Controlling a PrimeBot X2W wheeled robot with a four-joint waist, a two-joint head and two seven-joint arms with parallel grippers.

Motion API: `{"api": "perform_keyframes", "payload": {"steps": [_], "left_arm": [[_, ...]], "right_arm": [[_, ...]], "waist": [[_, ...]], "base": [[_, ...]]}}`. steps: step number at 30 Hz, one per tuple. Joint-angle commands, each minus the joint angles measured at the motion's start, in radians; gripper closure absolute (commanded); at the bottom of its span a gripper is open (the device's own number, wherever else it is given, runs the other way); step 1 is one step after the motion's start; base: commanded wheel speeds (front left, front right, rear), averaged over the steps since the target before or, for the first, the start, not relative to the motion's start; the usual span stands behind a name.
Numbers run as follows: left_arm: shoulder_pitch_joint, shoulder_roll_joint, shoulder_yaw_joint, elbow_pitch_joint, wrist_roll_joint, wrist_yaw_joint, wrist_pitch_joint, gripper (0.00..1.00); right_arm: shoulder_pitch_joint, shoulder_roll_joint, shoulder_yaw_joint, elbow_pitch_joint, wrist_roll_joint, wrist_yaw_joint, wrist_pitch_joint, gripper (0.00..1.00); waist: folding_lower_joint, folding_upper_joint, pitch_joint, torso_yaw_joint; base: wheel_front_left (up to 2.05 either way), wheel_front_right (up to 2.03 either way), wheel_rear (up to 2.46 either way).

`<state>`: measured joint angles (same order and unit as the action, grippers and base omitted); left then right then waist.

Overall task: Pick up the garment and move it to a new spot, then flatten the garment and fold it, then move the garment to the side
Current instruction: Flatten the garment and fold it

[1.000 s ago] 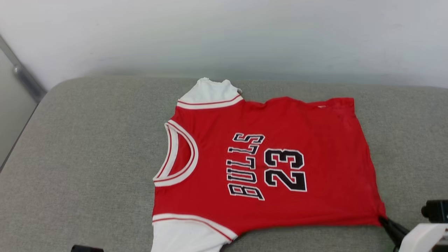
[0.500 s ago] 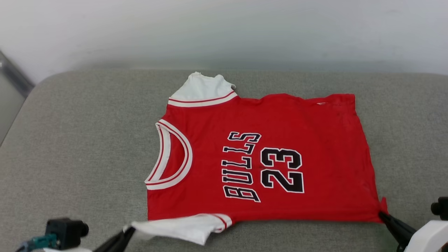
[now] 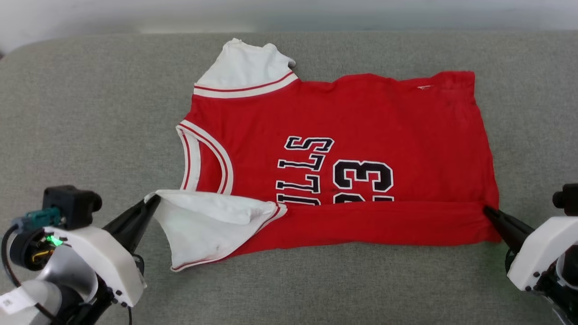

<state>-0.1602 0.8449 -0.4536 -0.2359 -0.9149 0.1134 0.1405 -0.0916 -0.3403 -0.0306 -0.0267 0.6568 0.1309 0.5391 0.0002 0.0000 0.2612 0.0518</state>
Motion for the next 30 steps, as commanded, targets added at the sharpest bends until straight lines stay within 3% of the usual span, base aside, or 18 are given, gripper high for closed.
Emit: {"api": "perform_keyframes", "payload": {"steps": [1, 6, 15, 16, 17, 18, 19, 24, 30], "left_arm": [[-0.043, -0.012, -0.014, 0.023, 0.005, -0.015, 0.018, 1.0], [-0.148, -0.032, -0.047, 0.099, 0.055, -0.042, 0.049, 1.0], [-0.265, -0.12, -0.082, 0.247, 0.082, -0.056, 0.052, 1.0], [-0.269, -0.133, -0.085, 0.266, 0.075, -0.055, 0.058, 0.89], [-0.273, -0.143, -0.085, 0.28, 0.065, -0.053, 0.06, 0.22], [-0.277, -0.154, -0.083, 0.294, 0.057, -0.052, 0.058, 0.0], [-0.278, -0.161, -0.085, 0.311, 0.054, -0.051, 0.055, 0.0], [-0.253, -0.193, -0.074, 0.354, 0.043, -0.041, 0.008, 0.0], [-0.189, -0.21, -0.066, 0.352, 0.031, -0.004, -0.026, 0.0]], "right_arm": [[-0.036, 0.008, -0.001, 0.023, -0.02, 0.0, 0.003, 1.0], [-0.121, 0.029, 0.009, 0.082, -0.068, 0.0, 0.006, 1.0], [-0.191, 0.051, 0.039, 0.143, -0.107, 0.0, -0.022, 1.0], [-0.195, 0.052, 0.042, 0.149, -0.111, 0.0, -0.025, 1.0], [-0.197, 0.05, 0.046, 0.153, -0.121, 0.0, -0.029, 0.97], [-0.199, 0.046, 0.053, 0.158, -0.127, 0.0, -0.035, 0.44], [-0.198, 0.048, 0.051, 0.169, -0.133, 0.0, -0.037, 0.0], [-0.194, 0.075, 0.052, 0.18, -0.153, -0.001, -0.017, 0.0], [-0.17, 0.058, 0.076, 0.14, -0.243, -0.001, -0.012, 0.0]], "waist": [[-0.0002, 0.0, 0.047, -0.011], [-0.0002, 0.0, 0.091, -0.017], [-0.0002, 0.0, 0.121, -0.006], [-0.0002, 0.0, 0.12, -0.004], [-0.0002, 0.0, 0.118, -0.003], [-0.0002, 0.0, 0.115, -0.003], [-0.0002, 0.0, 0.11, -0.003], [-0.0002, 0.0, 0.075, -0.004], [-0.0002, 0.0, 0.008, -0.008]], "base": [[0.0, 0.0, 0.0], [0.0, 0.0, 0.0], [0.0, 0.0, 0.0], [0.0, 0.0, 0.0], [0.0, 0.0, 0.0], [0.0, 0.0, 0.0], [0.0, 0.0, 0.0], [0.0, 0.0, 0.0], [0.0, 0.0, 0.0]]}}
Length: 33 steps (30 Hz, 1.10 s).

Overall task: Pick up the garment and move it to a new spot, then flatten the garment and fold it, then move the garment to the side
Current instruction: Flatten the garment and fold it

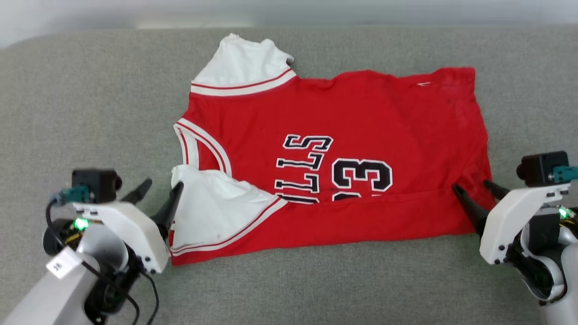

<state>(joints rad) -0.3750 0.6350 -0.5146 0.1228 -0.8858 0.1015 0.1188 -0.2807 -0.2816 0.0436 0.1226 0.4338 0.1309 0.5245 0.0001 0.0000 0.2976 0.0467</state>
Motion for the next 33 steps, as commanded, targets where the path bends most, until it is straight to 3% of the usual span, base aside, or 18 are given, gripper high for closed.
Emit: {"api": "perform_keyframes", "payload": {"steps": [1, 6, 14, 26, 33], "left_arm": [[0.04, 0.002, -0.009, -0.014, 0.002, 0.016, -0.002, 0.0], [0.167, 0.033, -0.012, -0.121, -0.014, 0.115, 0.039, 0.0], [0.286, 0.064, -0.025, -0.251, -0.032, 0.224, 0.106, 0.0], [0.28, 0.075, -0.032, -0.204, 0.003, 0.284, 0.125, 0.0], [0.275, 0.049, -0.06, -0.129, -0.024, 0.245, 0.15, 0.0]], "right_arm": [[0.026, 0.0, 0.001, -0.016, -0.035, -0.001, 0.009, 0.0], [0.109, 0.047, -0.074, -0.085, -0.164, -0.001, 0.103, 0.0], [0.206, 0.148, -0.151, -0.225, -0.201, -0.001, 0.195, 0.0], [0.238, 0.206, -0.156, -0.348, -0.19, -0.001, 0.209, 0.0], [0.241, 0.213, -0.155, -0.359, -0.183, 0.0, 0.206, 0.0]], "waist": [[-0.0001, 0.0, -0.04, -0.003], [-0.0001, 0.0, -0.099, -0.008], [-0.0001, 0.0, -0.094, -0.026], [-0.0001, 0.0, -0.031, -0.071], [-0.0001, 0.0, -0.004, -0.084]], "base": [[0.0, 0.0, 0.0], [0.0, 0.0, 0.0], [0.0, 0.0, 0.0], [0.0, 0.0, 0.0], [0.0, 0.0, 0.0]]}}
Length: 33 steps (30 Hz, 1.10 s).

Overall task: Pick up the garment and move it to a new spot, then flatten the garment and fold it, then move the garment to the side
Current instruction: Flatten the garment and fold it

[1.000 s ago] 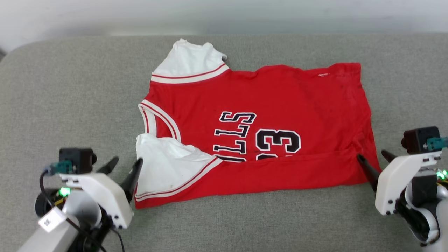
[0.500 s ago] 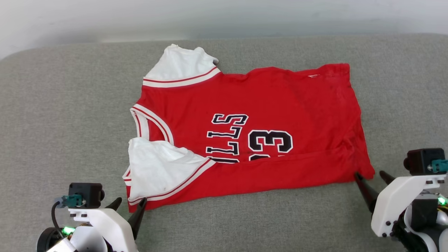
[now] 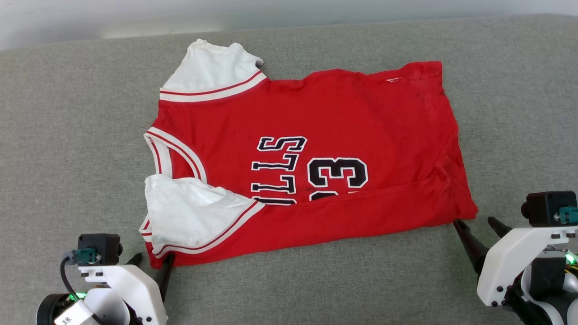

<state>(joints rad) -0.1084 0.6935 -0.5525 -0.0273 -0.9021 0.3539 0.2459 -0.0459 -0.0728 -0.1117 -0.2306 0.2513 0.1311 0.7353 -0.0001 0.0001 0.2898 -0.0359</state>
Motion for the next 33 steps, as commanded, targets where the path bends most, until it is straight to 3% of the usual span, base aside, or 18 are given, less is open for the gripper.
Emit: {"api": "perform_keyframes", "payload": {"steps": [1, 2, 3, 4, 11, 21, 25, 33], "left_arm": [[0.015, -0.013, -0.036, 0.034, -0.019, -0.018, 0.042, 0.0], [0.02, -0.016, -0.048, 0.046, -0.027, -0.028, 0.06, 0.17], [0.026, -0.022, -0.056, 0.056, -0.036, -0.035, 0.073, 0.71], [0.028, -0.027, -0.062, 0.063, -0.043, -0.043, 0.083, 1.0], [-0.012, -0.031, -0.042, 0.023, -0.022, -0.088, 0.008, 1.0], [-0.047, 0.028, -0.027, -0.2, 0.058, -0.034, -0.009, 1.0], [-0.052, 0.037, -0.028, -0.269, 0.074, -0.015, 0.001, 1.0], [-0.061, 0.033, -0.036, -0.319, 0.082, -0.013, 0.007, 1.0]], "right_arm": [[0.006, 0.005, 0.001, -0.005, -0.001, -0.001, -0.005, 0.0], [0.006, 0.005, 0.001, -0.005, -0.003, -0.001, -0.006, 0.0], [0.005, 0.005, 0.001, -0.004, -0.005, -0.001, -0.005, 0.0], [0.003, 0.002, 0.0, -0.003, -0.01, -0.001, -0.007, 0.0], [-0.021, -0.055, -0.008, 0.017, -0.047, -0.001, -0.008, 0.0], [-0.084, -0.118, 0.014, 0.126, -0.126, -0.001, 0.005, 0.0], [-0.101, -0.114, 0.001, 0.175, -0.158, -0.001, 0.019, 0.0], [-0.105, -0.116, 0.006, 0.253, -0.17, -0.001, 0.037, 0.0]], "waist": [[0.0001, -0.0001, 0.006, -0.002], [0.0001, -0.0001, 0.007, -0.002], [0.0001, -0.0001, 0.008, -0.002], [0.0001, -0.0001, 0.008, -0.002], [0.0001, -0.0001, -0.03, 0.032], [0.0001, -0.0001, -0.025, 0.085], [0.0001, -0.0001, -0.005, 0.106], [0.0001, -0.0001, 0.044, 0.141]], "base": [[0.0, 0.0, 0.0], [0.0, 0.0, 0.0], [0.0, 0.0, 0.0], [0.0, 0.0, 0.0], [0.0, 0.0, 0.0], [0.0, 0.0, 0.0], [0.0, 0.0, 0.0], [0.0, 0.0, 0.0]]}}
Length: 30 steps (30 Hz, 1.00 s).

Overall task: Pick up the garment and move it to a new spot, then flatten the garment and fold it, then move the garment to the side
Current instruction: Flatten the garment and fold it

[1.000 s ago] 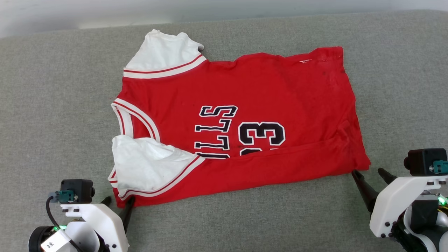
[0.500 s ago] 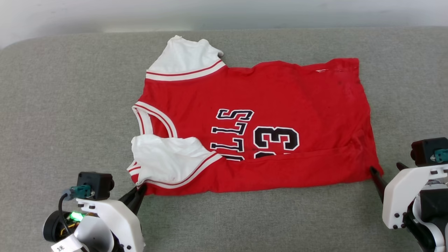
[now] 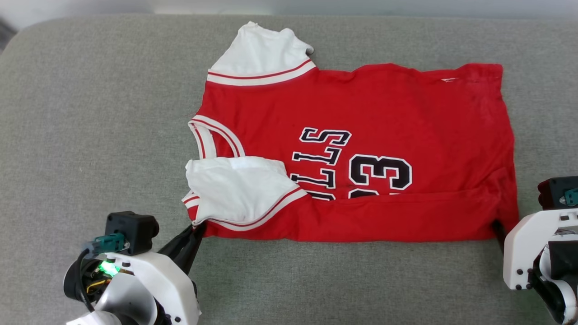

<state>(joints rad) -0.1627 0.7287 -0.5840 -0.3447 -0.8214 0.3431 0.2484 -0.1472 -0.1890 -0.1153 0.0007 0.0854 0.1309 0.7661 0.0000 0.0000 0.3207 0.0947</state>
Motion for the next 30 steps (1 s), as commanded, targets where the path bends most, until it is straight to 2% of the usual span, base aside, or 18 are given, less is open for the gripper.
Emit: {"api": "perform_keyframes", "payload": {"steps": [1, 7, 8, 9, 18, 26, 30], "left_arm": [[-0.007, -0.003, -0.007, 0.001, -0.001, -0.005, 0.005, 1.0], [-0.017, 0.002, -0.023, 0.026, 0.004, -0.018, 0.023, 1.0], [-0.018, 0.003, -0.023, 0.031, 0.003, -0.019, 0.026, 1.0], [-0.021, 0.003, -0.024, 0.035, 0.002, -0.021, 0.028, 1.0], [0.014, 0.022, -0.02, 0.066, -0.026, -0.015, 0.047, 1.0], [0.082, 0.068, -0.011, 0.062, -0.062, 0.002, 0.071, 1.0], [0.162, 0.107, -0.005, 0.028, -0.094, 0.02, 0.079, 1.0]], "right_arm": [[-0.002, -0.007, 0.011, 0.03, -0.013, 0.0, 0.002, 0.0], [0.027, 0.021, 0.03, 0.085, 0.017, 0.001, 0.021, 0.0], [0.032, 0.022, 0.028, 0.094, 0.02, 0.002, 0.026, 0.6], [0.035, 0.022, 0.02, 0.102, 0.019, 0.002, 0.029, 1.0], [0.047, 0.01, -0.013, 0.085, 0.035, -0.001, 0.005, 1.0], [0.074, 0.028, -0.052, -0.015, 0.077, -0.001, -0.007, 1.0], [0.141, 0.028, -0.063, -0.097, 0.105, -0.001, 0.022, 1.0]], "waist": [[0.0, 0.0, 0.019, 0.014], [0.0, 0.0, 0.037, 0.023], [0.0, 0.0, 0.038, 0.024], [0.0, 0.0, 0.039, 0.024], [0.0, 0.0, -0.006, 0.0], [0.0, 0.0, -0.07, -0.032], [0.0, 0.0, -0.105, -0.057]], "base": [[0.0, 0.0, 0.0], [0.0, 0.0, 0.0], [0.0, 0.0, 0.0], [0.0, 0.0, 0.0], [0.0, 0.0, 0.0], [0.0, 0.0, 0.0], [0.0, 0.0, 0.0]]}}
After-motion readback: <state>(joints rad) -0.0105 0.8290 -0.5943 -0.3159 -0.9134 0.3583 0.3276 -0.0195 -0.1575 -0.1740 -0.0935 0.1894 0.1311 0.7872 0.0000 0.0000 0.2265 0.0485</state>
